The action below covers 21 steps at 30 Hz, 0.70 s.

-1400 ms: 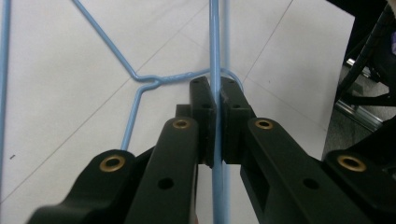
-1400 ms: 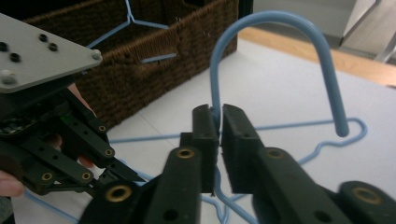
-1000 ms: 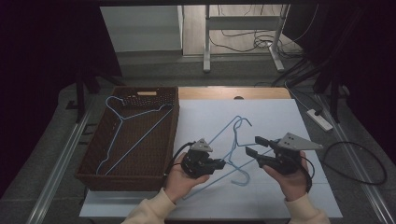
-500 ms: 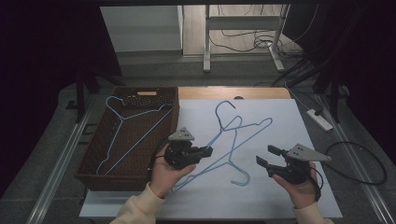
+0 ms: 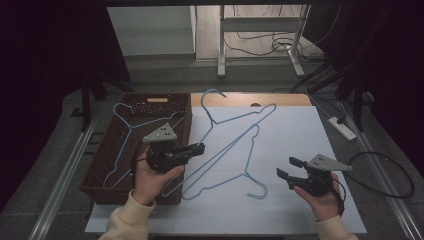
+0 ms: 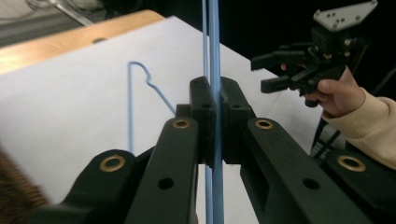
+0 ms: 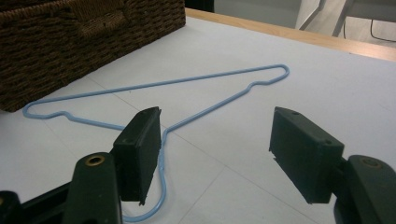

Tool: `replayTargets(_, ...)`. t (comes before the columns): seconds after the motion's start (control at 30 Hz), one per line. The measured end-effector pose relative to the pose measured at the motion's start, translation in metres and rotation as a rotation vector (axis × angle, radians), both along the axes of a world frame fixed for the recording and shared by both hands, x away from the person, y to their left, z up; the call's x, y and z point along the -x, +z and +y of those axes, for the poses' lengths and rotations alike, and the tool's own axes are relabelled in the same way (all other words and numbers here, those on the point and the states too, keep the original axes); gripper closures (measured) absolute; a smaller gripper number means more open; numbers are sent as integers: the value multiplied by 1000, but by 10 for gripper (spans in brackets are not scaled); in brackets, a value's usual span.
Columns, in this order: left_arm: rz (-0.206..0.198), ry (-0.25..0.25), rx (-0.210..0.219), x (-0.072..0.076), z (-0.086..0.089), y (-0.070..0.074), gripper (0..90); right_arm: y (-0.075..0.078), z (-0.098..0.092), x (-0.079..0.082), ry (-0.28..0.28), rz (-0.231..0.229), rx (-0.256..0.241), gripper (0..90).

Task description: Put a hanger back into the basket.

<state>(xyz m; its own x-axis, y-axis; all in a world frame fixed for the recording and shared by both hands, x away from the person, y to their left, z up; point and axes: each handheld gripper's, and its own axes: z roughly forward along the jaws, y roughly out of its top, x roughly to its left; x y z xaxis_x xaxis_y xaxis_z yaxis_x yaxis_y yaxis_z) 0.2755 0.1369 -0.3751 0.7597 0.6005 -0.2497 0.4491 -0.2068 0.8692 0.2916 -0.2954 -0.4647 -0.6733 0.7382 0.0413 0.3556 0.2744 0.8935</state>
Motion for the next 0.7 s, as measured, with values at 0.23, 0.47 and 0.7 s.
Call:
replayTargets(0.23,-22,62,24,-1,33,5,857,-4,0,-2,-3,14,17,346)
replayTargets(0.47,-34,130,15,-3,64,6,857,-4,0,-2,-9,16,21,345)
replayTargets(0.7,-50,184,20,-3,90,6,857,-7,0,-3,-17,27,32,344)
